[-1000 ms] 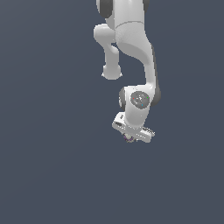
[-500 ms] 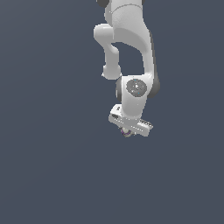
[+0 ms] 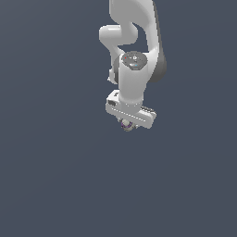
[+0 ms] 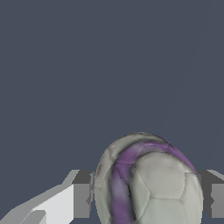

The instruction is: Pick up the object and move it to a goal position.

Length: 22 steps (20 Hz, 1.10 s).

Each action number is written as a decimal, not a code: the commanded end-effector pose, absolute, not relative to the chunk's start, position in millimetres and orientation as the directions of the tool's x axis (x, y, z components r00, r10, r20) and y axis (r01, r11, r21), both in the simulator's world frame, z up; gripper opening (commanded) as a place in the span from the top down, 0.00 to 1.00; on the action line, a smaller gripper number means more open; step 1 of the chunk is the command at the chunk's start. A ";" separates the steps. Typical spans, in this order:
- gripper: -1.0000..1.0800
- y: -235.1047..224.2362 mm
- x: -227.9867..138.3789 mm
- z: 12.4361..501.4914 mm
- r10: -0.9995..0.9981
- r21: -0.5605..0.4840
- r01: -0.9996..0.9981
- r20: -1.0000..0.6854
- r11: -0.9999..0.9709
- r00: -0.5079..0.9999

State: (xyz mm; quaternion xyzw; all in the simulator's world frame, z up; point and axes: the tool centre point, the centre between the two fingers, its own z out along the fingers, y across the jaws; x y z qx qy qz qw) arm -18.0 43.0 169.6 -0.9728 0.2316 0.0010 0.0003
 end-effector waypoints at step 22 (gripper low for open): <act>1.00 -33.0 -66.3 352.3 -0.451 0.000 -0.451 0.000 -0.892 0.892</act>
